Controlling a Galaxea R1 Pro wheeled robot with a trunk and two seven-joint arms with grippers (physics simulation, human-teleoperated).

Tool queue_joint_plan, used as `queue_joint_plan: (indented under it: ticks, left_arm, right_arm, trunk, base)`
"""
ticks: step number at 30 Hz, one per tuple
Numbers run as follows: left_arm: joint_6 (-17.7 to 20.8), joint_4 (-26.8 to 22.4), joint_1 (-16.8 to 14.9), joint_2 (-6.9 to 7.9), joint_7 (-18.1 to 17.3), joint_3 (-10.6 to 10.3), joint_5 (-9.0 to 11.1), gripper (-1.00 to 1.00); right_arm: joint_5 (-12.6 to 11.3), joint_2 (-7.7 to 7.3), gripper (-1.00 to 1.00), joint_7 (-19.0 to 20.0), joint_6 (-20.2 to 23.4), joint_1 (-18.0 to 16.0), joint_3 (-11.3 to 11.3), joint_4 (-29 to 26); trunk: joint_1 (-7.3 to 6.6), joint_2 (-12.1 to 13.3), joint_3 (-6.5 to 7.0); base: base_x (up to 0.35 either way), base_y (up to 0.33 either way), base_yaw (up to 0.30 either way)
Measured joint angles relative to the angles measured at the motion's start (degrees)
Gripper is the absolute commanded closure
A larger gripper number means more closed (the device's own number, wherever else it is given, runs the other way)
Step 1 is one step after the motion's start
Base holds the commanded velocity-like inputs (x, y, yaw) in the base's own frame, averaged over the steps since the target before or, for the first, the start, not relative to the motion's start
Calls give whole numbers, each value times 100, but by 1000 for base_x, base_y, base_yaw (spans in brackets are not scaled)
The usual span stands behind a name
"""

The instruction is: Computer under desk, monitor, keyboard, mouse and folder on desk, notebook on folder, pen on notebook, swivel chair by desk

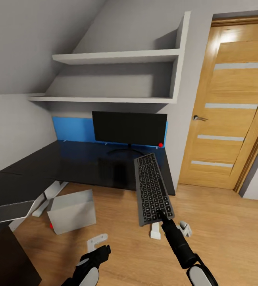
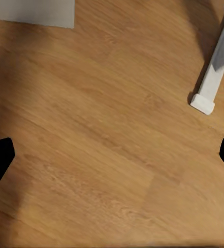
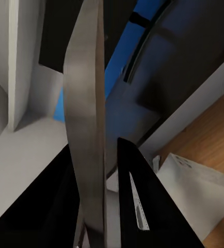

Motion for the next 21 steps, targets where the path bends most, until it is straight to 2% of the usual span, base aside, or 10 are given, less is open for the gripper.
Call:
queue_joint_plan:
  ticks: [10,18,21]
  left_arm:
    - [0,-2,0,4,-1,-1,0,-100]
    - [0,3,2,5,0,1,0,-100]
    - [3,5,2,7,-3,1,5,-100]
  right_arm:
    - [-10,-8,100,-1,9,0,1,3]
    - [-57,3,100,26,34,-2,16,10]
    - [-67,55,100,27,32,-2,27,4]
  trunk:
    - [0,0,-1]
    - [0,0,-3]
    - [0,0,-3]
  base:
    - [0,0,-276]
    - [0,0,-33]
    - [0,0,-2]
